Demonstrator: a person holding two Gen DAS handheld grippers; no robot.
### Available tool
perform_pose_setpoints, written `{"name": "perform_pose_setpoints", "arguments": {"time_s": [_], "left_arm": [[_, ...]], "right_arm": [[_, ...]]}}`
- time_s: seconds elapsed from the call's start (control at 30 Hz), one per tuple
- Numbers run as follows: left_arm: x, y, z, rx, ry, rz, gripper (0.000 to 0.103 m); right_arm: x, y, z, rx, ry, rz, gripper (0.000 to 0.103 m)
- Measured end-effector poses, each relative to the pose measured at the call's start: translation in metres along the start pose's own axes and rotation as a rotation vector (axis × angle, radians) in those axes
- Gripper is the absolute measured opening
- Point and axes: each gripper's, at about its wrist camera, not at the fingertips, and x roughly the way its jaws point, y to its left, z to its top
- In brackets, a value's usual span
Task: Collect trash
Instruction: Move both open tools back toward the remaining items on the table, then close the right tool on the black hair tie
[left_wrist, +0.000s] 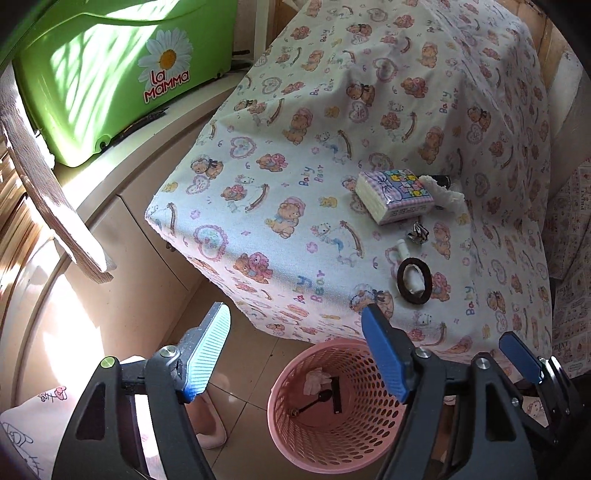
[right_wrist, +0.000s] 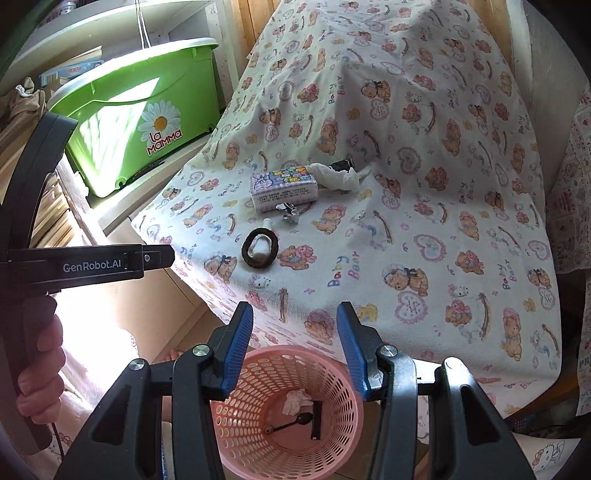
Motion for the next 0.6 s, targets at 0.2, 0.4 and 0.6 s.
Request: {"name": "perform_pose_setpoints", "arguments": {"time_s": [0.2, 0.4, 0.6], "left_arm": [[-0.008, 0.000, 0.005, 0.006, -0.043, 0.014, 0.087], [-0.010, 0.002, 0.009, 0.000, -0.060, 0.019, 0.090], [-0.009, 0.006, 0.012, -0.009, -0.071, 0.037, 0.091]], "right_arm": [[-0.001, -0.007, 0.016, 0.042, -0.028, 0.041, 0.050], [0.013, -0.015, 0.030, 0.106, -0.016, 0.103, 0.035], [0.039, -0.017, 0.036, 0.175, 0.020, 0.164, 0.025]]}}
